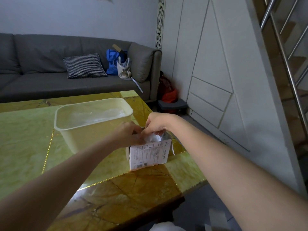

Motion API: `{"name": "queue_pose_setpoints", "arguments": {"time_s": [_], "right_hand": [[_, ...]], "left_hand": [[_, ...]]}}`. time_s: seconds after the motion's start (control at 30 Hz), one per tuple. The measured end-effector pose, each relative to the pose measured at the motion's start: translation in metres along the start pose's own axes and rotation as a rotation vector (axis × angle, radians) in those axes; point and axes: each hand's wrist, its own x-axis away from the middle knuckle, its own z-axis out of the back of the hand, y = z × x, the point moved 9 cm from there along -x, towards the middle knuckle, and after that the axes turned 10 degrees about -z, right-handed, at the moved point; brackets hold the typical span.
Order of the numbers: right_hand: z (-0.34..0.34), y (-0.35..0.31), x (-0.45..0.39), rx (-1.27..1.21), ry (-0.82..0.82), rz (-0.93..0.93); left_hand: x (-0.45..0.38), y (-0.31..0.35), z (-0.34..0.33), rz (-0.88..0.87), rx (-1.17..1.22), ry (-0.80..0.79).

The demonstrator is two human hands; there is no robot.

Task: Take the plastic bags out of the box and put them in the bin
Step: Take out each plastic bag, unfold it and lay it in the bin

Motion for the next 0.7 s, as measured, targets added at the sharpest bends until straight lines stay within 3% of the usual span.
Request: {"name": "queue_pose_setpoints", "arguments": {"time_s": [0.1,0.33,0.5,0.57,0.7], "right_hand": [[-0.004,-0.006,0.003,-0.105,-0.057,0.042],[0.019,-0.025,0.010,-0.756,-0.102,0.188],[0.056,-0.047,0.026,-0.980,0.028,0.331],[0.070,-0.047,0.030,-1.058,0.098,0.359],[0.088,-0.028,0.030,-1.187,0.281,0.340]], "left_hand": [[0.000,-0.005,-0.004,0.035,0.050,-0.018],[0.005,-0.018,-0.014,0.086,0.182,-0.048],[0.004,-0.019,-0.016,0.083,0.362,-0.055],[0.006,-0.013,-0.005,0.068,0.494,-0.011],[0.016,-0.015,0.035,0.078,0.868,0.264]]}}
